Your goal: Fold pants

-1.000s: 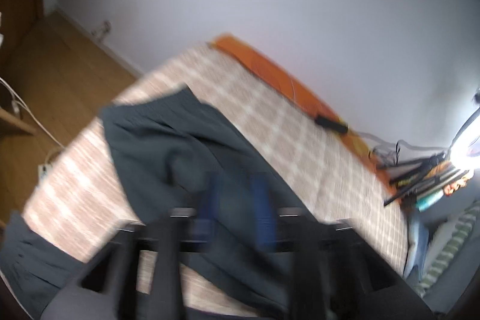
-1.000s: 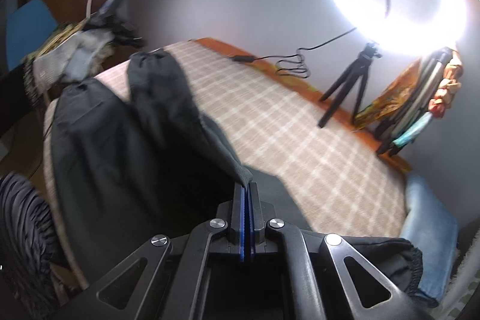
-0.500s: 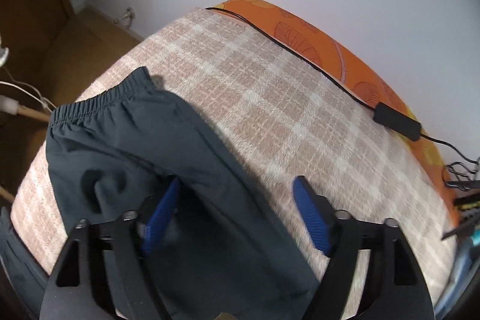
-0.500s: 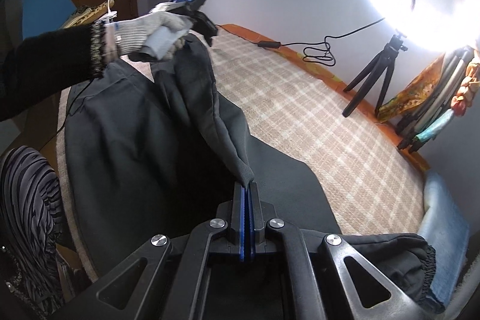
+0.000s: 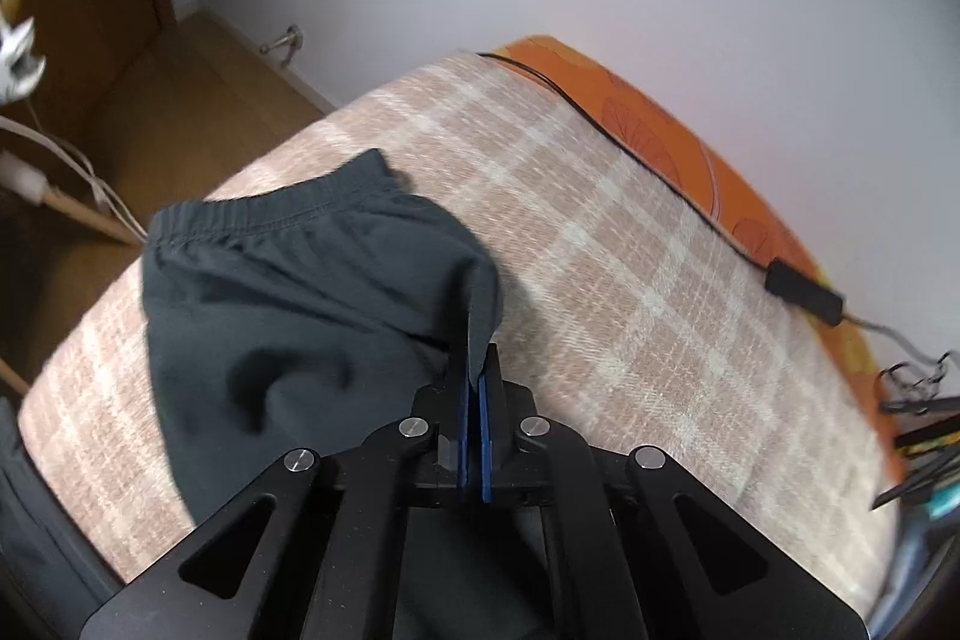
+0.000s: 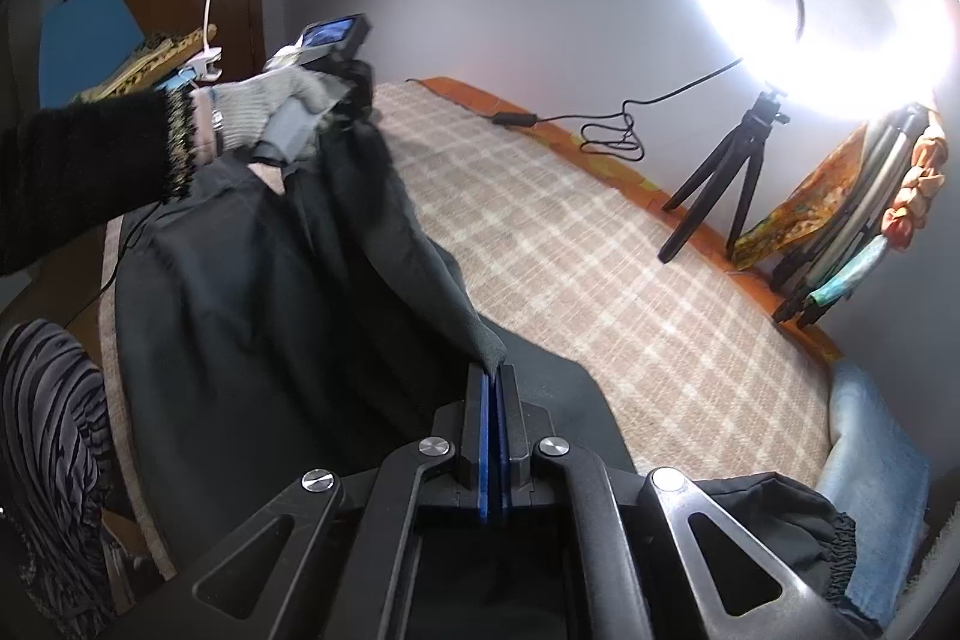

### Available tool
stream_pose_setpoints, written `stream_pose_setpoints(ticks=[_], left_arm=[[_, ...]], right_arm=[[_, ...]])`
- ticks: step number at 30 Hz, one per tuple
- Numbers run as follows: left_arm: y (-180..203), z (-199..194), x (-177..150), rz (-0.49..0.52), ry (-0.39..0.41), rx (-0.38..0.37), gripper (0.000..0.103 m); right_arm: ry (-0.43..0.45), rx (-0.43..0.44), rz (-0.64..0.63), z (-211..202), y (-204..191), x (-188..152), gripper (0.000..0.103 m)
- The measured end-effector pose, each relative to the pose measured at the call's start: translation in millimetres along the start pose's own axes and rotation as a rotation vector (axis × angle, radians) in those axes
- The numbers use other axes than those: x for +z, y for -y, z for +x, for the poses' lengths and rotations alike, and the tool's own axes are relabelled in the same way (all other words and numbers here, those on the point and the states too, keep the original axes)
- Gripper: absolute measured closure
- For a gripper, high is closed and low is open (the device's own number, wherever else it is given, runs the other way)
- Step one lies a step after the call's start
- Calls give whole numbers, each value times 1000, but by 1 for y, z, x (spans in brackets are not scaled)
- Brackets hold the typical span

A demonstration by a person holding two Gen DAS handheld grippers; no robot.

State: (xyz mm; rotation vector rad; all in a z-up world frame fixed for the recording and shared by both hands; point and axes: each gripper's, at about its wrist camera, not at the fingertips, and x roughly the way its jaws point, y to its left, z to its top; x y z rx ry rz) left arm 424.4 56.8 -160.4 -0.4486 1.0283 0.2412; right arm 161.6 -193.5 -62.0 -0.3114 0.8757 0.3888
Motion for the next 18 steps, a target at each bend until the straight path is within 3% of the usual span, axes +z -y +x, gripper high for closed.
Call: stream_pose_setpoints(ticks=[7,12,18], left_arm=[[-41,-63,-5,32,117,-70,102],[-75,-96,-2,14,151,-111,102],[-104,-127,-26,16,186,-148,102]], right_arm=[[-1,-37,-26,-7,-4,3,103],[12,-82,-54,-15,-15,9,103],[12,-106,-93,-37,-30,8,103]])
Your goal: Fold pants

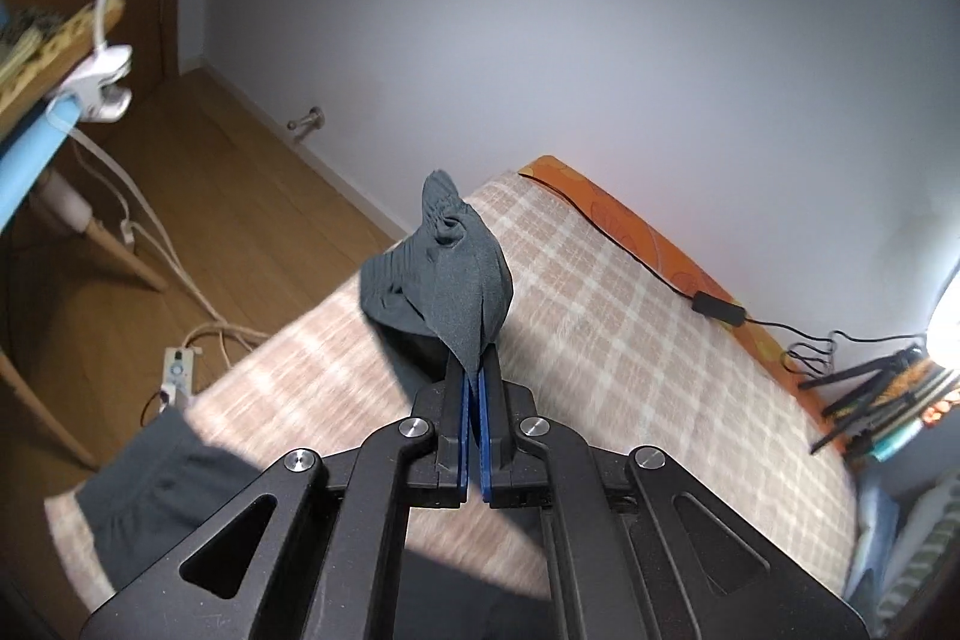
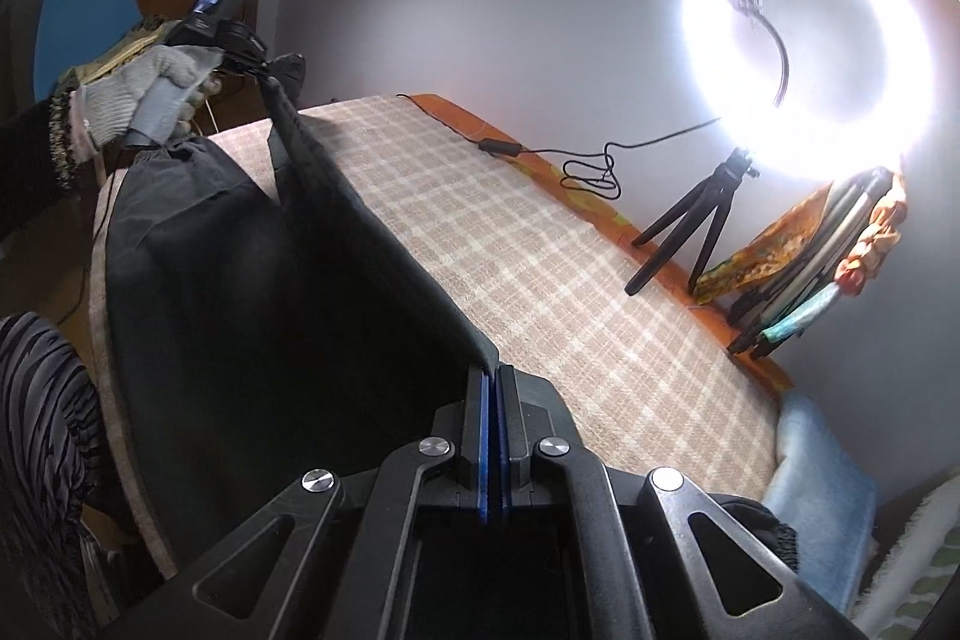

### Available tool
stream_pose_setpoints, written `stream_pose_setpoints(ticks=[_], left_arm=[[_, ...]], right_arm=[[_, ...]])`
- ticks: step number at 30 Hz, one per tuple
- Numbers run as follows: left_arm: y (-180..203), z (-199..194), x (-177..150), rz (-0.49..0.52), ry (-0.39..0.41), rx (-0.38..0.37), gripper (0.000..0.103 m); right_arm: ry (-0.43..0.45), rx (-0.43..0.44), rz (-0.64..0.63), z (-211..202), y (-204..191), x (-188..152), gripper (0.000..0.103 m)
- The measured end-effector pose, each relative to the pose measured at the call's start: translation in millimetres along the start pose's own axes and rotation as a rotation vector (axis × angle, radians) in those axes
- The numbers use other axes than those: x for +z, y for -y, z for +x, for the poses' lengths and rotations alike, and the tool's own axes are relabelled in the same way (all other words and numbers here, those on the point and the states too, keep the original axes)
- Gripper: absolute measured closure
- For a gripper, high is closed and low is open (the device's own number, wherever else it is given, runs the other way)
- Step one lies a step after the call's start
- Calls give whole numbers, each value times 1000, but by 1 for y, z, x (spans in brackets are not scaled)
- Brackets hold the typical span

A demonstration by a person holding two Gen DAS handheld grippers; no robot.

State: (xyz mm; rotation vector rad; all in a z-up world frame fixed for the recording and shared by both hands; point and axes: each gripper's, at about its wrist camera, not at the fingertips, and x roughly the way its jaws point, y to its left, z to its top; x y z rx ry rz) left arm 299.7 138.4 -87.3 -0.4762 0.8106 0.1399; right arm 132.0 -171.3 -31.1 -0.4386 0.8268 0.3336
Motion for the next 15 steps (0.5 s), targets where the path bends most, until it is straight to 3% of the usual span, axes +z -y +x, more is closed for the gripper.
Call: stream_pose_setpoints(ticks=[9,15], left_arm=[[-54,-50,-62,-49,6,-55,102],[-92,-46,-99,-115,-56,-78,102]], right_arm=[[-48,27,-34,-42,-33,-16,103],[-138,89,-17,-39,-59,-45,103]])
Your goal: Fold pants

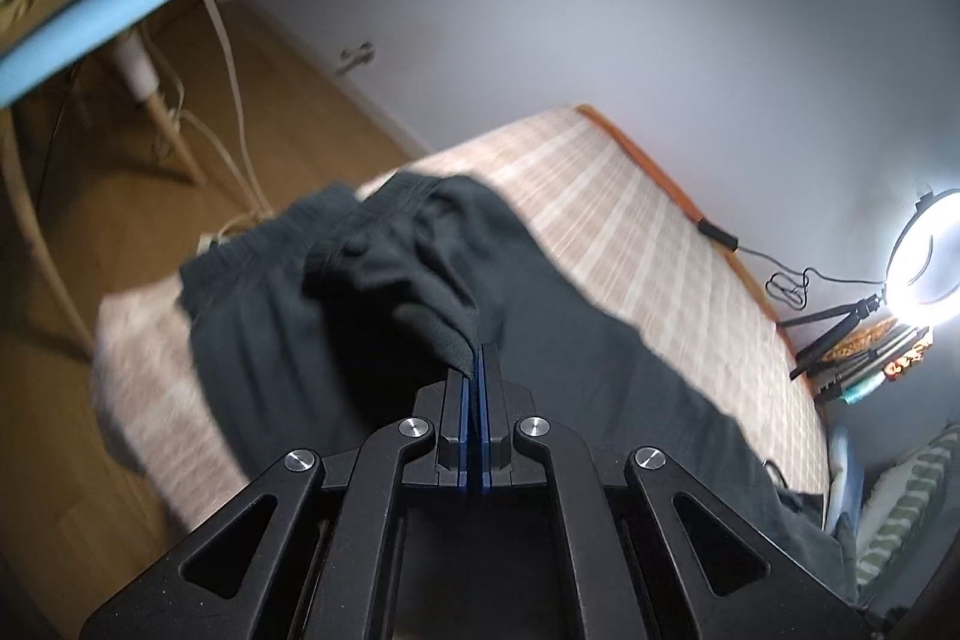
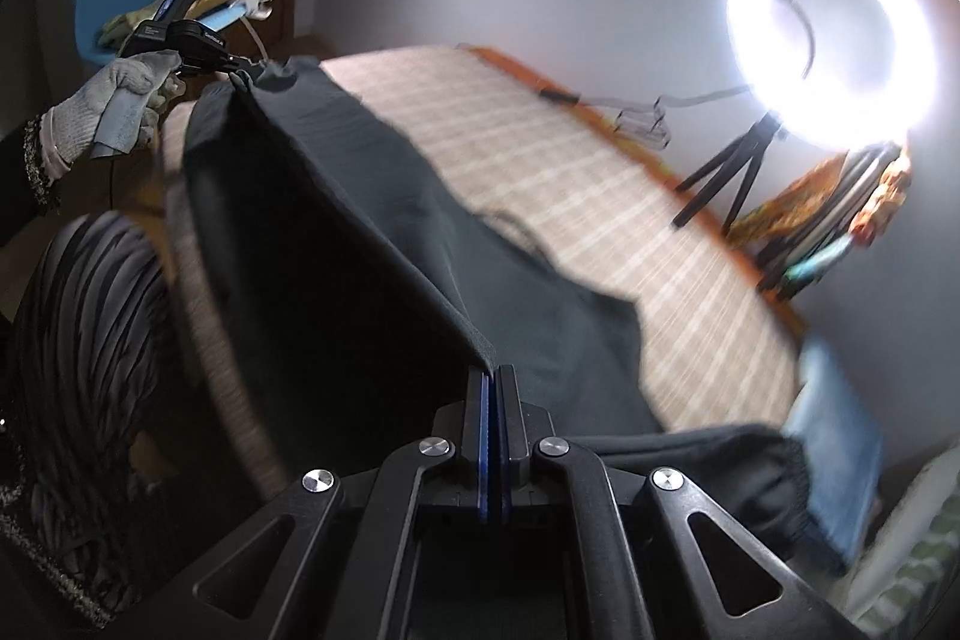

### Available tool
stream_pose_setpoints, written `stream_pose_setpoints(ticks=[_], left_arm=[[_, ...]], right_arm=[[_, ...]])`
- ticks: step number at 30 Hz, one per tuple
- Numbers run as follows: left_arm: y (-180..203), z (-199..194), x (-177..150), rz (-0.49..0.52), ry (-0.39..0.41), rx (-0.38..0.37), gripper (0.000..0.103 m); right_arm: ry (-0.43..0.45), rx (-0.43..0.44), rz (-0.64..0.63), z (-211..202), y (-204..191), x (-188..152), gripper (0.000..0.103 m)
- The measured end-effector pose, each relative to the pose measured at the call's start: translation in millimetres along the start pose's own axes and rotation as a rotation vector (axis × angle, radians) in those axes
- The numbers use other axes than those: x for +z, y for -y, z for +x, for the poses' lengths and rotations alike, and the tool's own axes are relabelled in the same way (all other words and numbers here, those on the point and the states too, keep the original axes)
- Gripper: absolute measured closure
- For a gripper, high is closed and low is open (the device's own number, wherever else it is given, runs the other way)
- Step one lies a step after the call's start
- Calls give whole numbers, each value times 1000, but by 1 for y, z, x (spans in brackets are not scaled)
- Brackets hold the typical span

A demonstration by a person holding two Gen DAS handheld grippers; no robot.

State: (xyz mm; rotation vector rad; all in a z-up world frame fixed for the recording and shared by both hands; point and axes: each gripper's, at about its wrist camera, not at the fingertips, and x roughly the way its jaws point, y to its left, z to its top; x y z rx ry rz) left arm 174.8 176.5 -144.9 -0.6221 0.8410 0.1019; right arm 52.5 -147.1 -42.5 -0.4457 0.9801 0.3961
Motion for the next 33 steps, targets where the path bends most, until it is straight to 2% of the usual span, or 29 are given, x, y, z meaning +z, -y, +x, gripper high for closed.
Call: stream_pose_setpoints(ticks=[6,10,13,15,17,20,25,26,27,28,30,33], left_arm=[[-27,-4,-13,-52,9,-41,102],[-44,-1,-16,-102,-14,-128,99],[-53,6,-14,-147,-30,-154,85],[-62,9,-10,-197,-34,-186,70],[-73,12,-6,-253,-32,-201,63],[-81,19,3,-293,-32,-201,63],[-81,30,17,-268,-32,-152,67],[-78,31,19,-243,-27,-132,71],[-77,31,19,-223,-22,-121,90],[-75,33,20,-187,-16,-113,97],[-68,32,19,-100,8,-108,99],[-67,19,16,-52,70,-89,100]], right_arm=[[-74,17,-9,20,-20,-20,103],[-125,17,0,33,-23,-29,103],[-148,9,-5,41,-24,-31,103],[-158,7,-6,45,-25,-31,103],[-165,4,-7,46,-26,-30,103],[-172,0,-4,47,-28,-30,103],[-176,-5,16,51,-27,-28,103],[-176,-8,17,52,-27,-28,103],[-177,-10,18,52,-27,-28,103],[-177,-11,20,53,-28,-28,103],[-177,-13,25,54,-28,-27,103],[-169,-21,23,52,-29,-25,103]])
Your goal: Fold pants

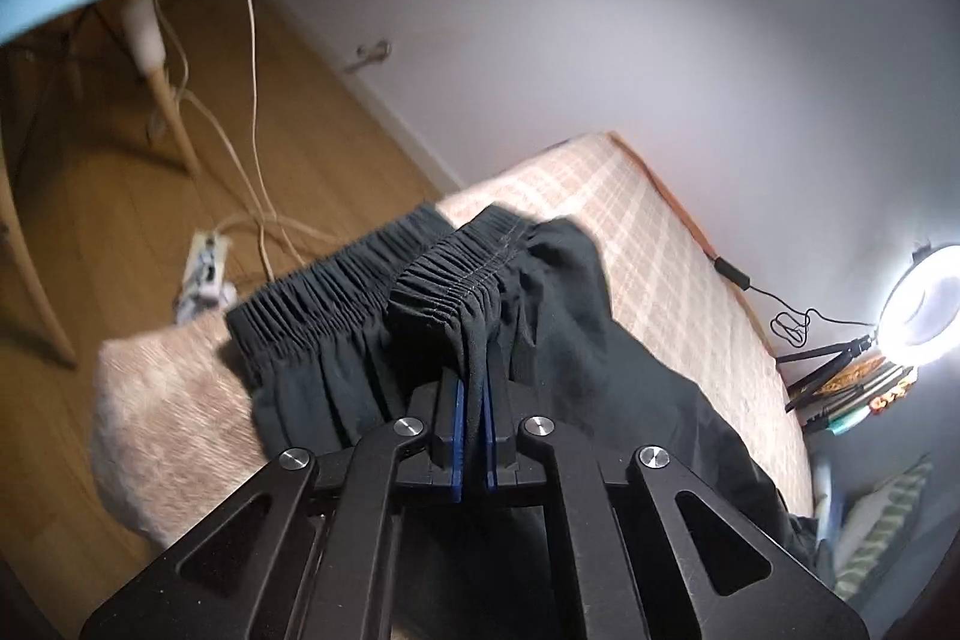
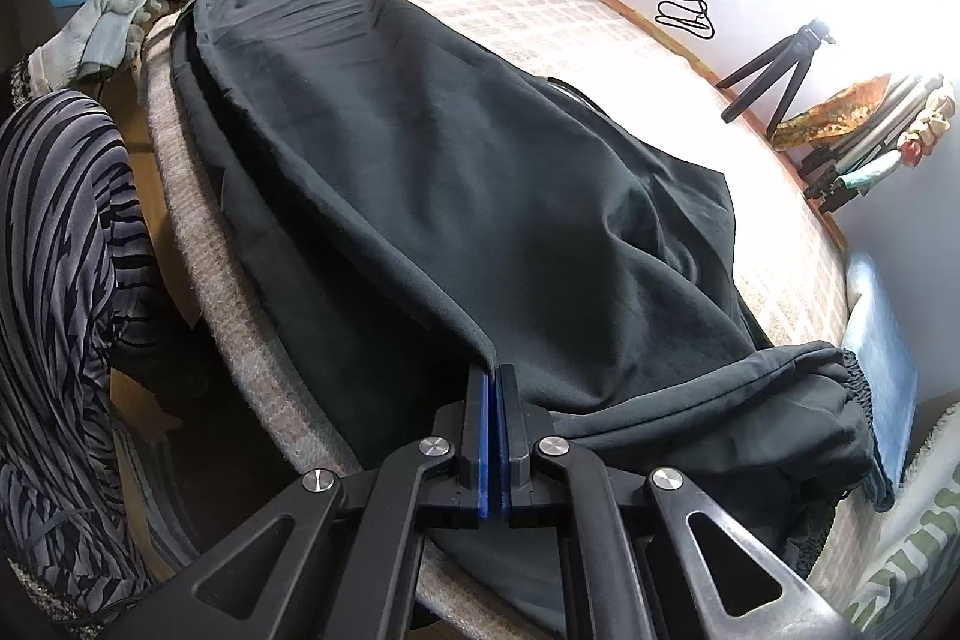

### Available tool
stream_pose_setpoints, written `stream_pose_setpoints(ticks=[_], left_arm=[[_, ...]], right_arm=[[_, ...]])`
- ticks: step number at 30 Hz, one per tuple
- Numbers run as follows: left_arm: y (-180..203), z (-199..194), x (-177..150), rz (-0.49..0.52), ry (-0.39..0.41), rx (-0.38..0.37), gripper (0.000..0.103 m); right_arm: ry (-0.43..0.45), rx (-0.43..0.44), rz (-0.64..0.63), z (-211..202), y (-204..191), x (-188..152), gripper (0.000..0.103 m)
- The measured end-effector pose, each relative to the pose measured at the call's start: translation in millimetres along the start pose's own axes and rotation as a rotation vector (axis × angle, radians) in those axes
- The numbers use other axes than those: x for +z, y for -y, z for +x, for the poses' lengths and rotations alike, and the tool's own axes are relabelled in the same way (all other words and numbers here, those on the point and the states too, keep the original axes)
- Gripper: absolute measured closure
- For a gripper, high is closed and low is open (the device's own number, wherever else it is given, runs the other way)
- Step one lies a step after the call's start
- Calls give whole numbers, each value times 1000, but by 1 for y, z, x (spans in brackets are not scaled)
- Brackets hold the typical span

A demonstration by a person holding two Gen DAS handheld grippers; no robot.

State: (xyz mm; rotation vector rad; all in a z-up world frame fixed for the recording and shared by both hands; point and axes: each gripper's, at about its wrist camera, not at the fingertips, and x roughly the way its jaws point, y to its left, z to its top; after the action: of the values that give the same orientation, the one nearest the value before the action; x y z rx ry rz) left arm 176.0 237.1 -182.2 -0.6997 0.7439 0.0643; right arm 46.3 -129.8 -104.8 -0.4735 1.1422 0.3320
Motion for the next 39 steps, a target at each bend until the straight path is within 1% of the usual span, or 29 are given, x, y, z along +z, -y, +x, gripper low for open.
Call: stream_pose_setpoints(ticks=[3,4,6,9,12,15,18,20,23,25,27,28,30,31,33,35,38,39], left_arm=[[-9,-16,3,-4,58,3,100],[-14,-19,5,-5,66,14,100],[-26,-17,5,-23,43,25,100],[-44,-10,0,-57,1,38,100],[-51,-13,-4,-75,-4,30,100],[-47,-14,-3,-45,-10,38,100],[-42,-9,-3,-16,-48,44,99],[-39,-10,-2,2,-54,53,99],[-36,-14,-1,17,-64,65,92],[-37,-17,0,17,-73,67,86],[-39,-21,0,13,-82,89,74],[-41,-23,0,9,-87,90,74],[-41,-29,1,19,-90,96,74],[-40,-32,1,23,-89,107,74],[-37,-40,4,30,-87,113,74],[-29,-48,5,43,-72,111,74],[-5,-62,8,103,-61,72,74],[8,-66,9,135,-63,49,74]], right_arm=[[21,7,5,-7,-2,6,103],[27,14,2,-9,-3,7,103],[39,19,-31,-14,-10,10,103],[29,27,-62,-13,-18,9,103],[13,33,-67,-10,-20,4,103],[9,48,-42,-11,-14,-1,103],[4,51,-9,-7,-9,-5,103],[8,55,5,-6,-9,-8,103],[16,56,24,-5,-11,-9,103],[27,65,58,-4,-9,-11,103],[37,78,95,-4,-6,-12,103],[43,84,109,-4,-4,-12,103],[56,95,131,-6,-2,-14,100],[59,104,140,-7,-2,-15,97],[78,118,170,-14,1,-18,88],[104,118,195,-22,4,-22,75],[137,124,243,-33,13,-29,70],[152,122,267,-37,17,-32,69]])
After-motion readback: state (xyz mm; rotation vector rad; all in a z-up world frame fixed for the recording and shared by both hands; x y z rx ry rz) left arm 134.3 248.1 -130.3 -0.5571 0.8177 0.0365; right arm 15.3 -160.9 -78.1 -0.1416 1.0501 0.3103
